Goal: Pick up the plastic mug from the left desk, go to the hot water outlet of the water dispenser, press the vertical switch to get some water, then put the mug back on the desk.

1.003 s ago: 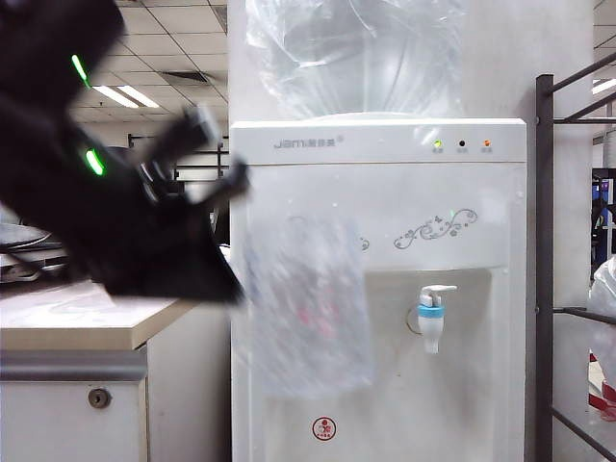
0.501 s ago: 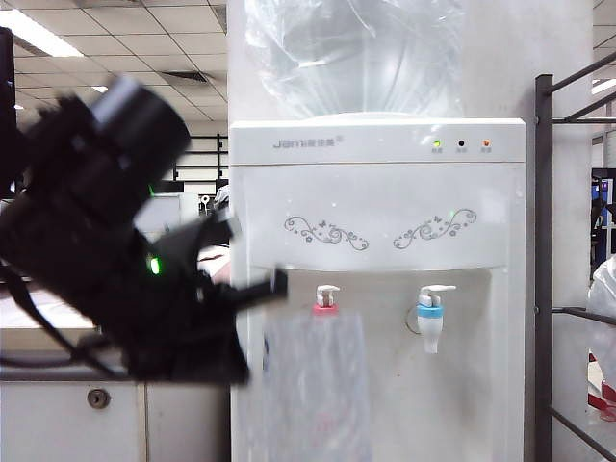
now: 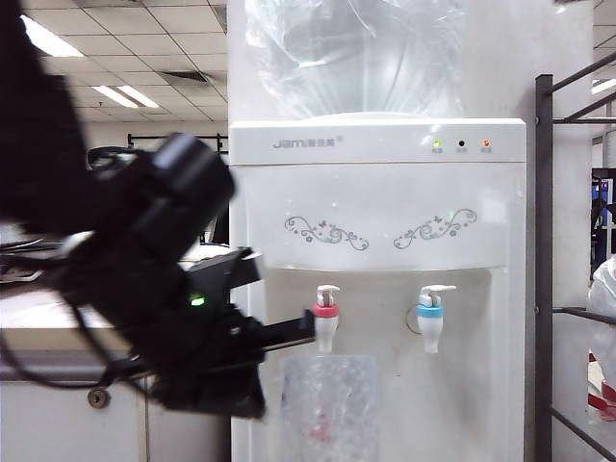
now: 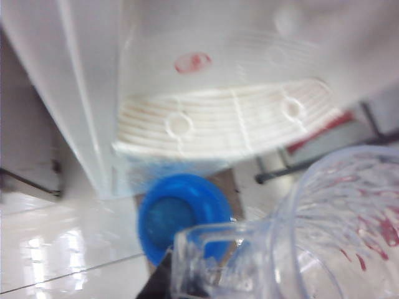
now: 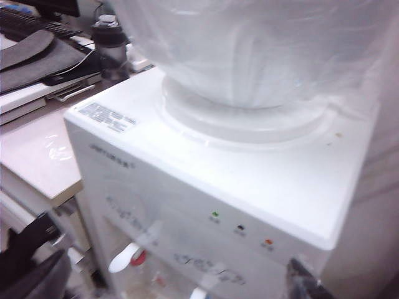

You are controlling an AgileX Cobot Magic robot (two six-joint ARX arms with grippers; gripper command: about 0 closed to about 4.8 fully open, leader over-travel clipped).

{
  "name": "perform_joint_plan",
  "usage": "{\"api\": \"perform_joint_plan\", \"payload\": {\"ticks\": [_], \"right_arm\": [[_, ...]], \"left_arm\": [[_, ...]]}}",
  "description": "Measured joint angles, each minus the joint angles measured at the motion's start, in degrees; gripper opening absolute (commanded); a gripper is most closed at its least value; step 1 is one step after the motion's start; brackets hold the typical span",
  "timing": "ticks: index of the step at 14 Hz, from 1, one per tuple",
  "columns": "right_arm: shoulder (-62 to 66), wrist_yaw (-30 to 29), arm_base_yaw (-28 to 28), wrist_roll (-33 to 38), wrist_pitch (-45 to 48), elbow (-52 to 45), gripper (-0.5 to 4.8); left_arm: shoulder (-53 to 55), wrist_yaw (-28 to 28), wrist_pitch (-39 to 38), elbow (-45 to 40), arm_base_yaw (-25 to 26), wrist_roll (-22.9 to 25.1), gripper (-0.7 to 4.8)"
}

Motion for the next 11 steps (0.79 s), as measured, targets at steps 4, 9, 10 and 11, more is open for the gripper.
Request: {"api": "perform_joint_plan", "payload": {"ticks": [4,9,10,11], "right_arm": [[1.1,-1.9,0.0,1.3,0.0,0.0,4.79],[1.5,-2.3,0.0,1.3,0.0,0.0,4.79],[1.5,-2.3,0.0,1.4,-0.1,0.0,4.79],[1.5,-2.3,0.0,1.4,0.0,0.0,4.79]], "left_arm": [[1.9,-3.3,-6.8,5.3,0.3,-2.0,-0.05],[2.1,-5.3,-12.2,9.5,1.0,-3.2,-0.06],[2.3,-5.4,-13.0,10.1,1.1,-3.2,-0.06],[2.6,-5.4,-14.4,10.6,1.1,-3.2,-0.05]]}}
